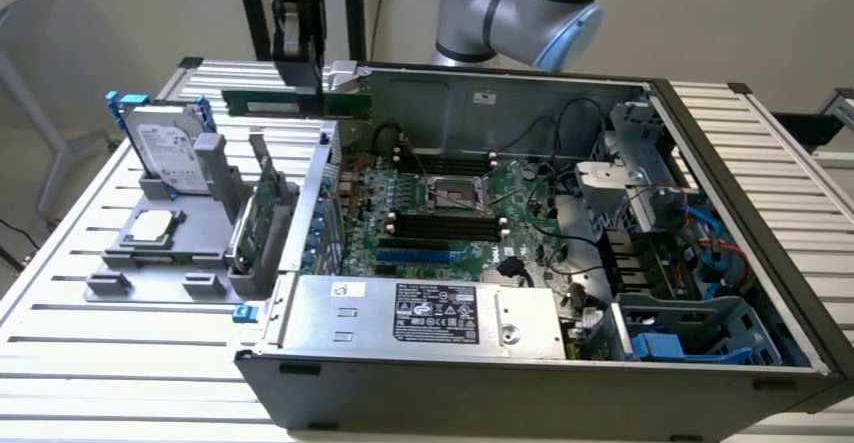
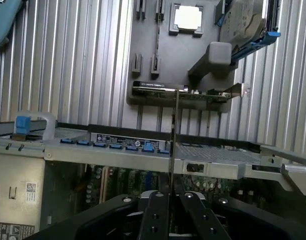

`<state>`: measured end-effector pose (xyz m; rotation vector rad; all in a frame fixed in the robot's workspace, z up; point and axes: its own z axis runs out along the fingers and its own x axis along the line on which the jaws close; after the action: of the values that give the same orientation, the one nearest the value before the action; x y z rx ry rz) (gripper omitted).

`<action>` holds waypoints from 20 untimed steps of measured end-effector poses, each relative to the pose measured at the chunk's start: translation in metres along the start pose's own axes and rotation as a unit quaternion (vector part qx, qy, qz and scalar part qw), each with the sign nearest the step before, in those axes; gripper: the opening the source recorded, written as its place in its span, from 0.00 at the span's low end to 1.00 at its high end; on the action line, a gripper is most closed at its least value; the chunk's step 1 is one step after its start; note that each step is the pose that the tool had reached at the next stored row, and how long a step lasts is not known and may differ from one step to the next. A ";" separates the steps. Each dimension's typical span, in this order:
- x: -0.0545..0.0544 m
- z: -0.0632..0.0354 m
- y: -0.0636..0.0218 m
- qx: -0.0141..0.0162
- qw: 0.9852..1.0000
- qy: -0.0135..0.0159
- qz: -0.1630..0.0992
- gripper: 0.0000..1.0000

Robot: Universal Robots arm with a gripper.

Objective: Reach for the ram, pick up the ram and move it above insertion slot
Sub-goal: 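Pick up the ram and move it above insertion slot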

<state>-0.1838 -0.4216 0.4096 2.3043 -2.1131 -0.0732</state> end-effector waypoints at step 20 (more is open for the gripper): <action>-0.010 -0.0030 -0.0747 0.000 1.000 0.000 0.000 0.14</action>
<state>-0.1102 -0.4052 0.4097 2.3044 -2.1131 -0.0733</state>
